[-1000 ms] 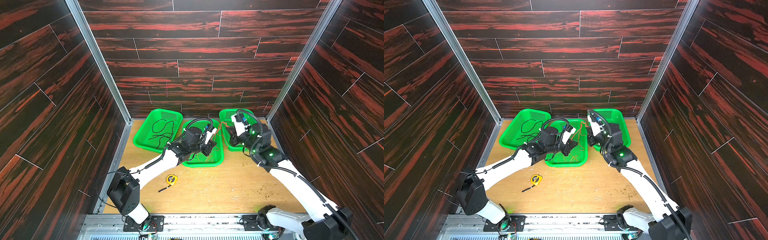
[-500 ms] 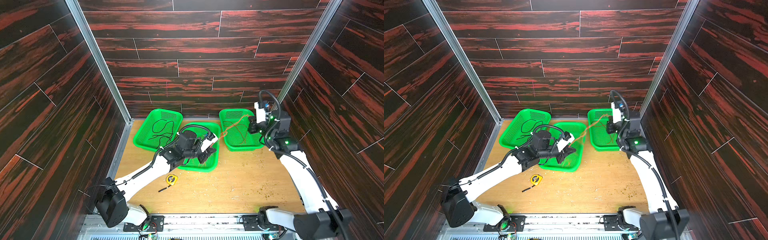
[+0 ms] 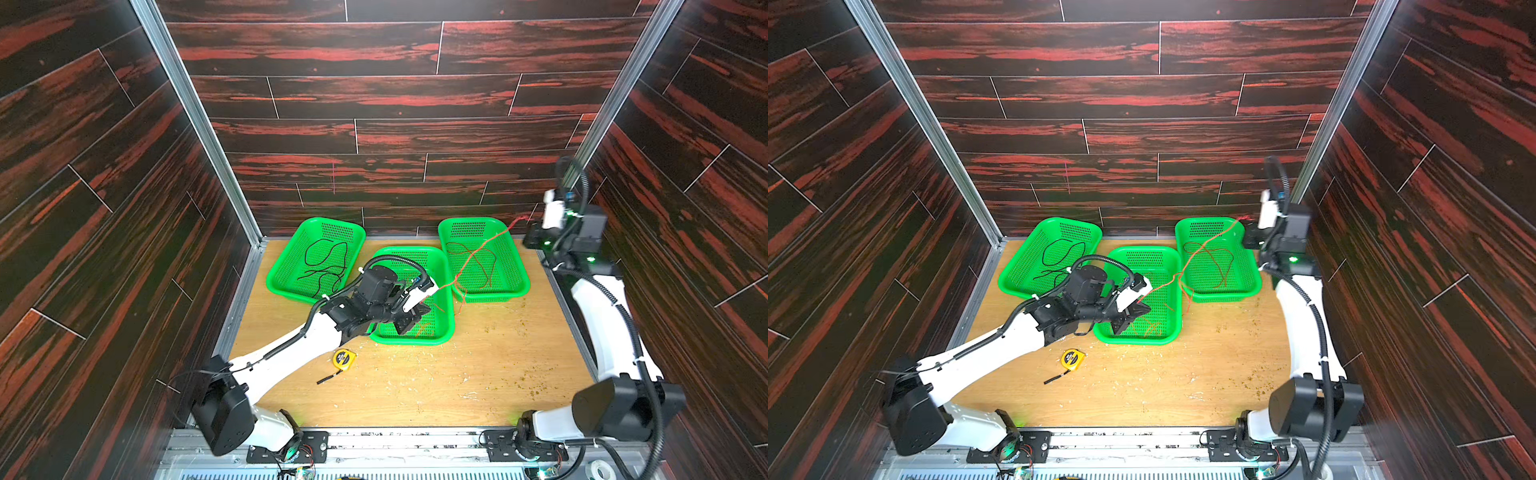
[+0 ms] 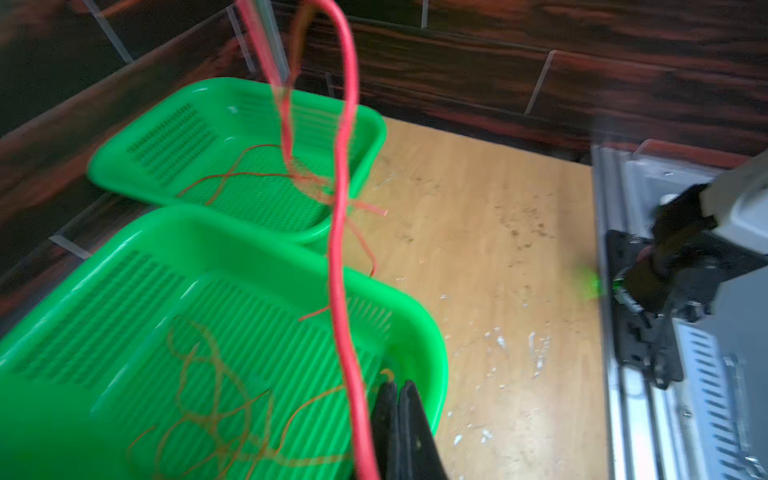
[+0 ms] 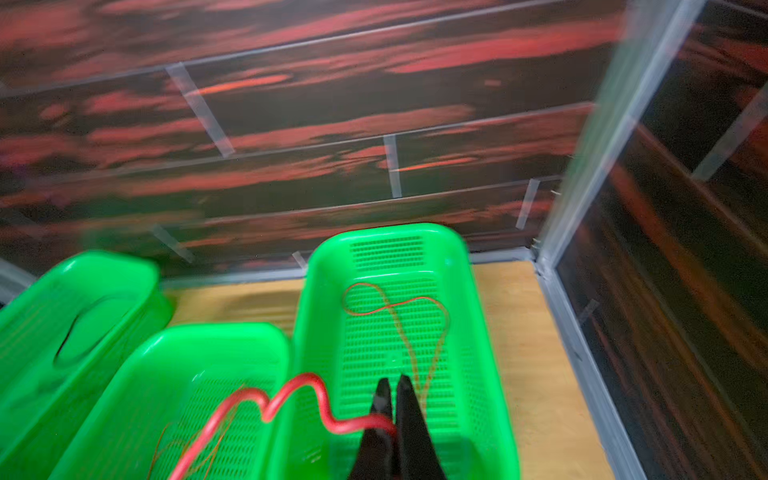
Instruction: Untangle the cables
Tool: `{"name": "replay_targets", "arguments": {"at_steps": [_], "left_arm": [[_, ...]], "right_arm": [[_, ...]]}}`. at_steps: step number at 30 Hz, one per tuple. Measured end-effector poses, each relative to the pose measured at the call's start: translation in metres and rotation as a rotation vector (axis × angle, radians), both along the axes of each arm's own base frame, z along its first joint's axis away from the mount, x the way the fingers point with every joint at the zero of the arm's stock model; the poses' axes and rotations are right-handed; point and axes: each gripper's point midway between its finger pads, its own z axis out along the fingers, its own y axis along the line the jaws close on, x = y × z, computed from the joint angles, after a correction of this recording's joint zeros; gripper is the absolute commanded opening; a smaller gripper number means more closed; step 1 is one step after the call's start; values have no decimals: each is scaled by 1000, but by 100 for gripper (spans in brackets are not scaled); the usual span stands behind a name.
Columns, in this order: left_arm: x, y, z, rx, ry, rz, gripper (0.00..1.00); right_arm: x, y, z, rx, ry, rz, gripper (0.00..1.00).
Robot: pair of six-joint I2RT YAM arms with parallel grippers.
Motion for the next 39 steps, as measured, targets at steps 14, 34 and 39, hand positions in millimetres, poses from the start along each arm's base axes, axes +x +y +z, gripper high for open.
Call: {"name": "replay_targets", "arguments": {"at_steps": [14,34,39], "left_arm": [[27,52,27,-83,-46,174,0],[14,-14,-14,-135,138,-5,0],[13,-26,-4,-137,115,-43,0]], "right_arm": [[-7,-27,-4,145,0,8,0],[-35,45,-23,-52,7,138,0],[-32,62,-20,-13,-34,174,0]]}}
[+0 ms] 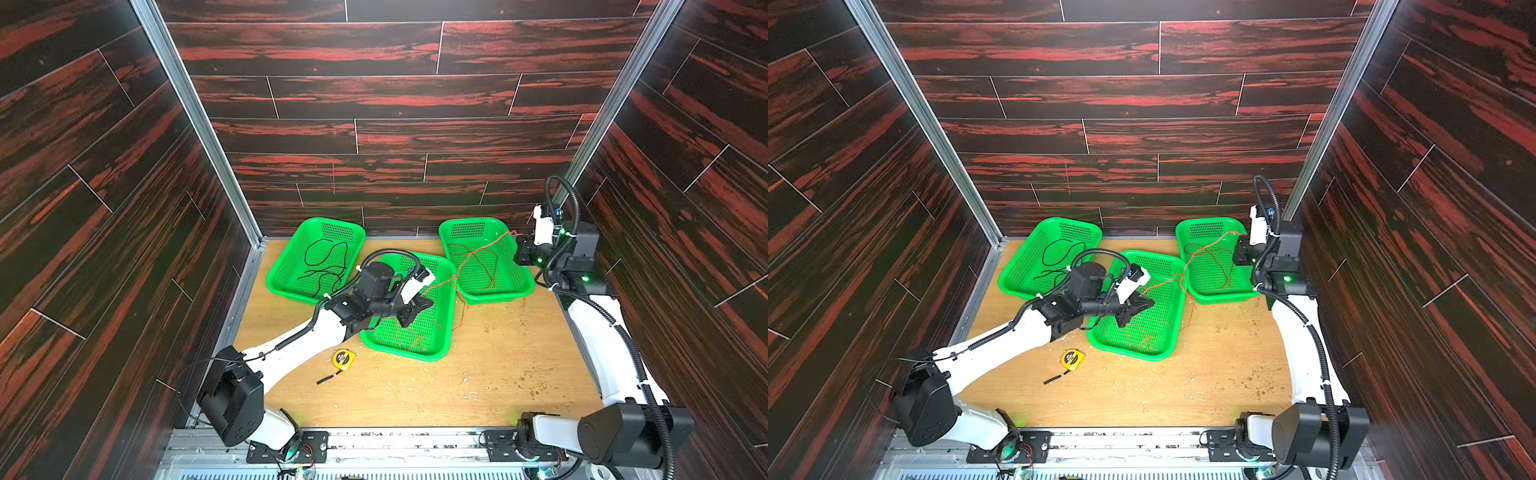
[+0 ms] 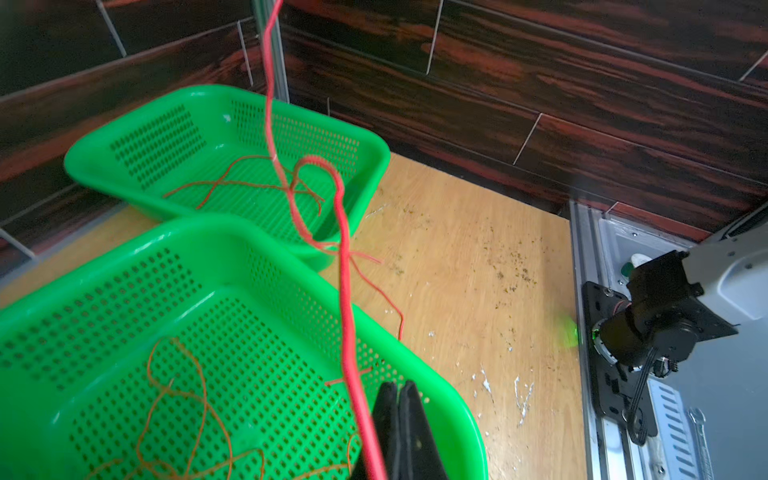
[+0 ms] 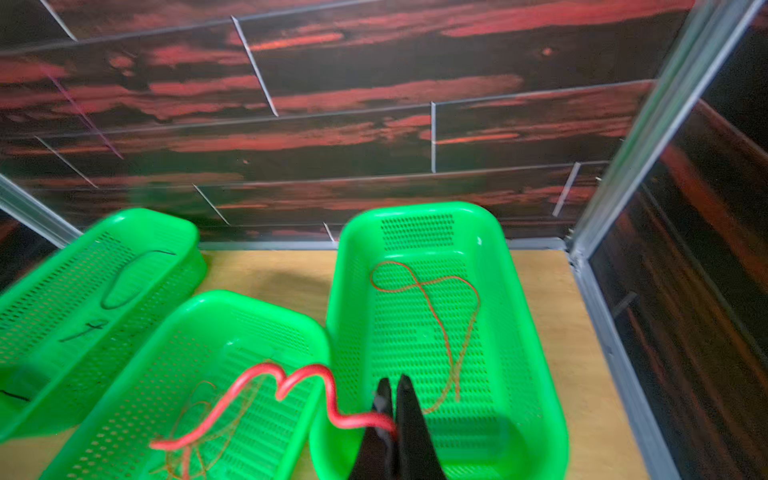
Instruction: Untangle the cables
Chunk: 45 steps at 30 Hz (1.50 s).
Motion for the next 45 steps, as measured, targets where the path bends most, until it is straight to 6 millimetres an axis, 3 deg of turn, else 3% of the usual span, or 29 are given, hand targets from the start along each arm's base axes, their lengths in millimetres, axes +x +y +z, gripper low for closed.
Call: {"name": "replay_targets", "arguments": {"at_steps": [5,8,12,18,21,27,32,36,40,45], "left_arm": [[-15,-22,-10,36,3,-82,0],[-22,-28,-21,75,14,-114,0],[-32,-24,-39,141,31,-133,0],[-48,7,-85,250,83,-92,0],[-50,10,-80,229,63,-81,0],[-46,19,-36,155,-45,-24,0],[-39,39,-9,136,-124,73,0],[-33,67,5,118,-161,160,0],[-25,102,5,147,-149,249,0],[-18,141,13,159,-150,354,0]], "right_arm": [[1,45,16,142,-81,142,0],[0,59,31,210,-127,190,0],[2,49,59,232,-198,157,0],[2,13,158,206,-420,57,0],[8,12,179,182,-458,59,0],[45,-14,167,119,-387,-18,0],[56,-47,152,53,-327,-102,0],[56,-76,139,28,-285,-171,0],[54,-123,135,6,-281,-297,0],[53,-162,129,-18,-277,-414,0]]}}
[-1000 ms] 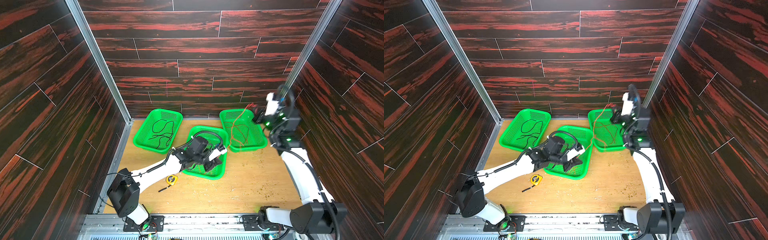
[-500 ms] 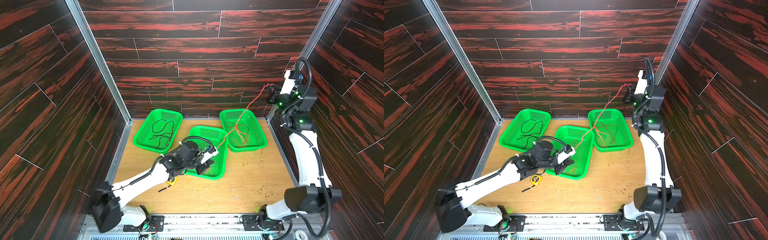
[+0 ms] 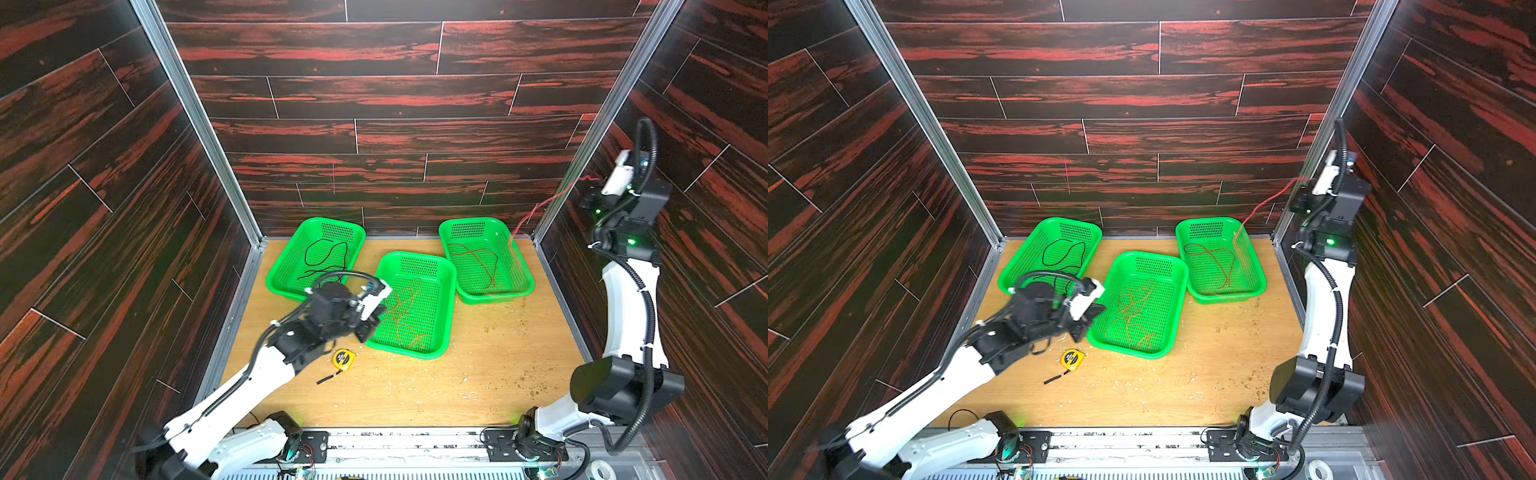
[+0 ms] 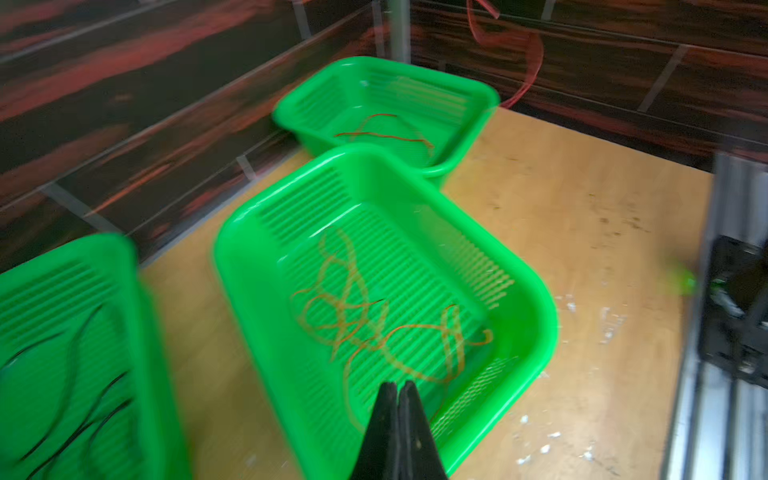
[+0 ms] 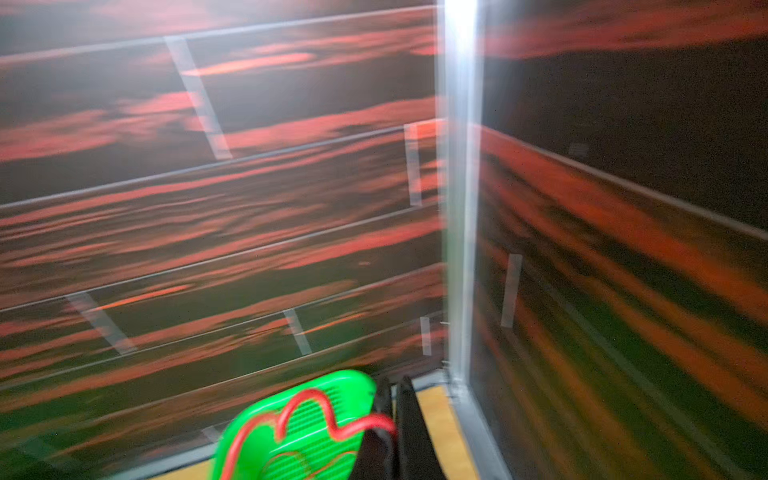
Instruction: Untangle the cables
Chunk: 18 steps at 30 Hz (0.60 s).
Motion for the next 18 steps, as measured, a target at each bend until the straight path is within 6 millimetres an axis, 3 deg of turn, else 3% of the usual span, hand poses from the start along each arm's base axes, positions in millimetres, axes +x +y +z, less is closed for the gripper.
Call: {"name": "replay_targets", "arguments": {"at_steps": [5,11,14,18], "left_arm": [[-2,9,6,0,-16,18,0],[1,-3,9,-27,-14,-26,0],[8,-17,18,-76,-28,-65,14],[24,-43,34,-143,-47,-121,44]], "right_arm": [[2,-2,-9,-3,16,-8,0],[8,13,-25,28,35,88,0],[9,27,-31,50,45,157,0],[-1,52,-19,61,21,273,0]]}}
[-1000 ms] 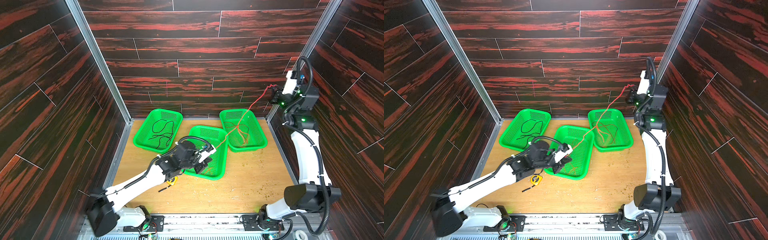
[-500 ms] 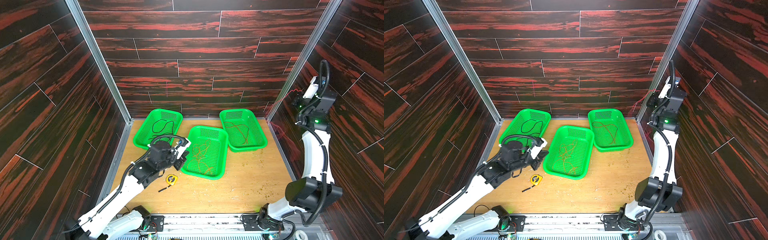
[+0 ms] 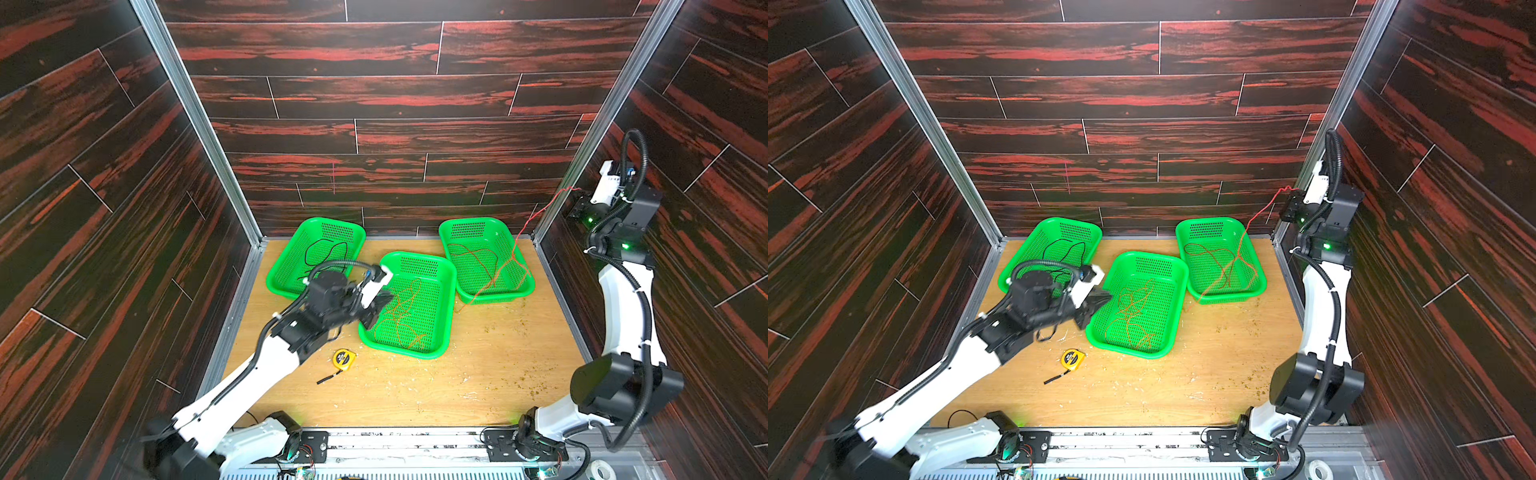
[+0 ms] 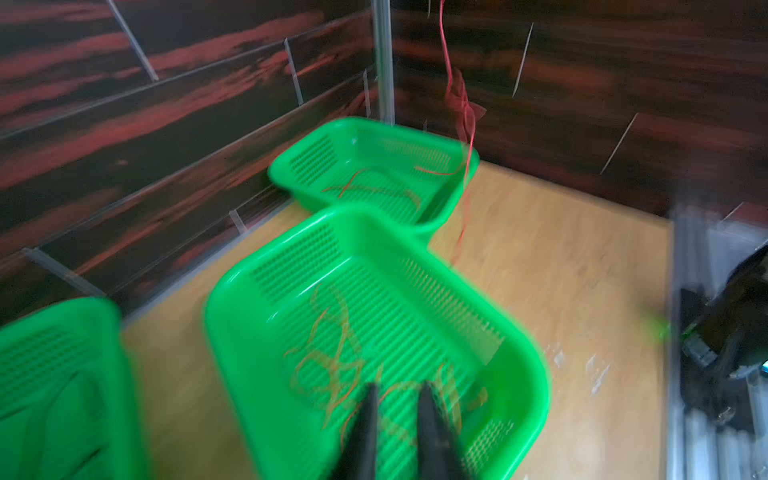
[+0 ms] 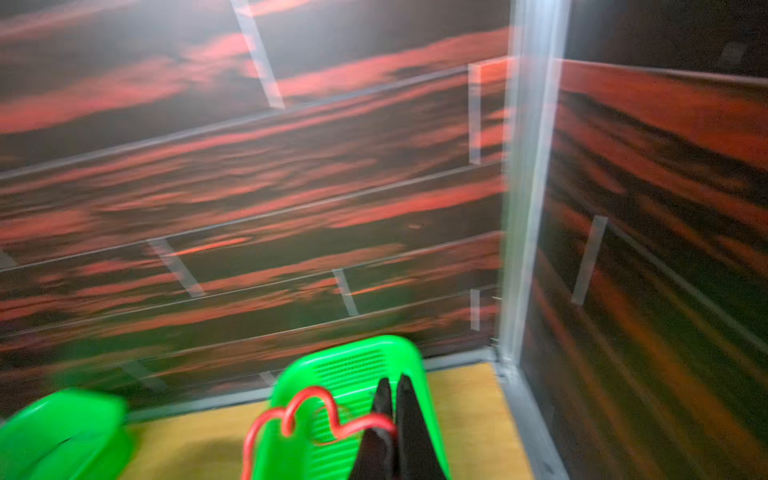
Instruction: Untangle the cables
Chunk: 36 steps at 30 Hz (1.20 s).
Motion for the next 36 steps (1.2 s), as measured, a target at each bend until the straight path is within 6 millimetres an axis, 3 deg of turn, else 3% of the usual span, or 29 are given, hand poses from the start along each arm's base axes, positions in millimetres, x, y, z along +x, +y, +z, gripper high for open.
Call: {"name": "replay_targets", "arguments": {"at_steps": [8,11,14,22,31,34,36], "left_arm": [[32,-73,65,-139,-109,-134,71],[48,-101,92,-201,-148,-165,80],[66,-122,103,-251,-150,-182,84],[83,-151,73,-278,-38,-215,84],[73,-170,71,-302,-4,-277,82],[74,-177,67,-298,5,-287,72],[76,-182,63,-293,17,-289,54]], "right_arm": [[-44,96,43,-59,-95,314,0],[-57,121,48,-77,-107,398,0],[-65,136,48,-89,-105,447,0],[-79,179,41,-108,-83,577,0],[-94,189,47,-121,-102,617,0],[-96,192,47,-121,-100,632,0],[-98,193,47,-120,-102,645,0]]}}
